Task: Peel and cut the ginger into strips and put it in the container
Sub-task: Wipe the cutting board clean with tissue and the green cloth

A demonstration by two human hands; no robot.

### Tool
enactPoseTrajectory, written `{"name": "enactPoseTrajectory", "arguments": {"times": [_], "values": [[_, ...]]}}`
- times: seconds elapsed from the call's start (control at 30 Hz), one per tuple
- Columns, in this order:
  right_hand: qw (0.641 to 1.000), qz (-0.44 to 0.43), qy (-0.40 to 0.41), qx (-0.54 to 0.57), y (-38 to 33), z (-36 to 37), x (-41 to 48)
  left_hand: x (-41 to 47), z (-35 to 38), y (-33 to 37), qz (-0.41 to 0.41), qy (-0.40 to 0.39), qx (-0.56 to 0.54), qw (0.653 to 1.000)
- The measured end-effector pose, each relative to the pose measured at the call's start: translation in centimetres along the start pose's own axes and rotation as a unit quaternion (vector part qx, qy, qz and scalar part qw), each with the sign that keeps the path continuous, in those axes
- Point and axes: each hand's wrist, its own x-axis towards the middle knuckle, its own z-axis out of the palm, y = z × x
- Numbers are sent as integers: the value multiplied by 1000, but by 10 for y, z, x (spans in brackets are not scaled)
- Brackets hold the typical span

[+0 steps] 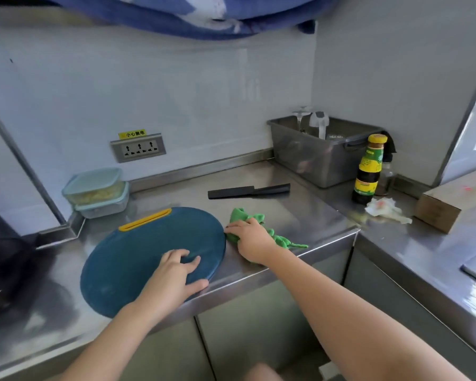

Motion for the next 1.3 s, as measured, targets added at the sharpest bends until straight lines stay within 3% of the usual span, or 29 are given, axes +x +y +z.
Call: {"name": "enactPoseTrajectory", "arguments": {"times": [0.13, 0.27, 0.33, 0.43, 0.53, 0.6, 0.67, 0.8, 1.0, 1.1, 1.23, 1.3], "values": [[997, -6, 57, 47, 16, -5, -42, 5, 0, 0, 17, -11, -4, 1000], [977, 6, 207, 49, 39, 8, -109, 6, 0, -2, 37, -16, -38, 998], [972, 60, 224, 42, 52, 15, -137, 7, 1, 2, 53, -17, -39, 998], [969, 184, 162, -8, 74, 13, -161, 11, 3, 12, 70, -29, -37, 996], [944, 226, 235, 39, 82, 1, -173, 15, 5, 21, 84, -34, -36, 995], [938, 180, 288, 65, 76, -7, -170, 16, 8, 25, 90, -37, -36, 995], [954, 75, 281, 79, 63, -11, -161, 17, 8, 29, 96, -40, -28, 994], [983, -134, 126, 5, 33, 9, -136, 19, 6, 32, 89, -46, -14, 995], [955, -221, 139, -141, 54, 18, -125, 16, 9, 36, 74, -42, -1, 996], [965, -153, 154, -145, 75, 13, -135, 15, 9, 37, 68, -41, 1, 997], [974, 110, 188, -68, 131, -10, -152, 13, 10, 45, 70, -33, 14, 997], [972, 199, 121, -34, 155, -32, -158, 12, 14, 56, 88, -9, 20, 996]]}}
